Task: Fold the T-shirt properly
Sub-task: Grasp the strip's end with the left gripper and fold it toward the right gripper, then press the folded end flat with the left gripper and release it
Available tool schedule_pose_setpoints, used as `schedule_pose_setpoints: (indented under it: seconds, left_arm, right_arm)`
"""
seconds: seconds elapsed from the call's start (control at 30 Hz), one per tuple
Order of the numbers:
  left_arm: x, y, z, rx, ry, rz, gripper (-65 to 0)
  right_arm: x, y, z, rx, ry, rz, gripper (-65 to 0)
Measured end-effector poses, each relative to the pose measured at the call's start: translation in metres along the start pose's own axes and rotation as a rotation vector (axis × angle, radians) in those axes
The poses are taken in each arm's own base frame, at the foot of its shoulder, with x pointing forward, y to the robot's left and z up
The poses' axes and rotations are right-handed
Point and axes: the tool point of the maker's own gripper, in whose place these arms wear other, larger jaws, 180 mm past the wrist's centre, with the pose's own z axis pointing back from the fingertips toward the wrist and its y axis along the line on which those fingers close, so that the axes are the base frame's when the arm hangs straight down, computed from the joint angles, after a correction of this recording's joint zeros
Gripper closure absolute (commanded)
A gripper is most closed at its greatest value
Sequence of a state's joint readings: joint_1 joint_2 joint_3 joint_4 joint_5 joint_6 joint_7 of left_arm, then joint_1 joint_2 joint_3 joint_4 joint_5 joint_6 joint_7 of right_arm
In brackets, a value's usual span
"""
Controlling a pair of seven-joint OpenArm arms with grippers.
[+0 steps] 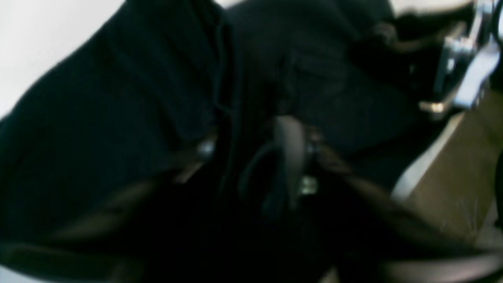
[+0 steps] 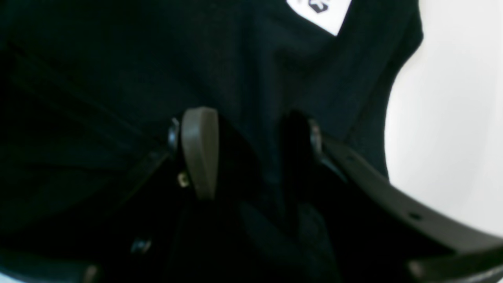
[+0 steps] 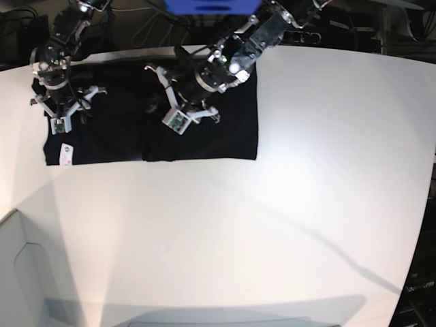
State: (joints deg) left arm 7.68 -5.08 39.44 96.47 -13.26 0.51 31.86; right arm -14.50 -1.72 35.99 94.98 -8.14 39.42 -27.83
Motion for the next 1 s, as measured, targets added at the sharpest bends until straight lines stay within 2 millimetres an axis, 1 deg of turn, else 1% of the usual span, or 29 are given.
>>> schedule_pose_setpoints:
  seconds: [0.03,0.07,0.1,0.17,0.23,0.27,0.3,0.43,0.47,0.53,0.57,0.63,0.7,0.77,0.83,0.9,0.97,1.0]
  left_arm:
    - [0.005,-0.004,0.003,-0.009,-0.013,-0.009,-37.0]
    - [0.012,-0.009,0.007,-0.021,-0.037,-0.008,-38.1]
    - [0.023,-0.013,0.013,-0.033,-0.066,-0.004,-37.7]
    - [0.051,-0.018,0.027,-0.039,-0.156,-0.01,-36.8]
    - [0.071,-0.012,0.04,-0.023,-0.223,0.006,-36.6]
    - [0.072,-0.007,0.045,-0.008,-0.232,0.024,-36.6]
    - [0.07,0.002,0.051,0.019,-0.237,0.031,-36.6]
    - [0.037,0.054,0.069,0.16,-0.152,0.058,-36.6]
    - [0.035,0.069,0.074,0.208,-0.155,0.07,-36.6]
    - [0.035,0.093,0.084,0.275,-0.178,0.101,-36.6]
    - [0.033,0.102,0.089,0.304,-0.182,0.119,-36.6]
    - [0.026,0.112,0.095,0.341,-0.171,0.143,-36.6]
    - [0.022,0.11,0.092,0.334,-0.149,0.142,-36.6]
    - [0.02,0.099,0.077,0.286,-0.133,0.122,-36.6]
    - [0.011,0.08,0.056,0.215,-0.089,0.093,-36.6]
    - [-0.007,0.059,0.036,0.145,-0.016,0.051,-36.6]
    - [-0.022,0.04,0.022,0.084,0.047,0.006,-36.6]
    - [-0.022,0.027,0.018,0.049,0.054,-0.02,-36.6]
  right_arm:
    - [0.0,0.0,0.0,0.0,0.0,0.0,-29.7]
    - [0.0,0.0,0.0,0.0,0.0,0.0,-29.7]
    - [0.0,0.0,0.0,0.0,0.001,0.0,-29.7]
    - [0.0,0.0,0.0,0.0,0.0,0.0,-29.7]
    - [0.0,0.0,0.0,0.0,0.001,0.0,-29.7]
    - [0.0,0.0,0.0,0.0,0.0,0.0,-29.7]
    - [0.0,0.0,0.0,0.0,0.001,0.0,-29.7]
    - [0.0,-0.001,0.0,-0.001,0.001,0.002,-29.7]
    - [0.0,-0.001,0.0,-0.001,0.001,0.002,-29.7]
    - [0.0,-0.001,0.0,-0.002,0.004,0.004,-29.7]
    - [0.001,-0.001,-0.001,-0.003,0.003,0.003,-29.7]
    - [0.003,-0.001,-0.002,-0.003,0.003,0.003,-29.7]
    - [0.003,-0.001,-0.002,-0.004,0.002,0.004,-29.7]
    - [0.003,-0.001,-0.002,-0.004,0.002,0.003,-29.7]
    - [0.003,-0.001,-0.002,-0.004,0.003,0.003,-29.9]
    - [0.003,-0.002,-0.002,-0.007,0.003,0.0,-30.2]
    - [0.005,-0.003,-0.002,-0.011,-0.003,-0.006,-30.2]
    - [0.006,-0.006,-0.002,-0.018,0.002,-0.008,-30.2]
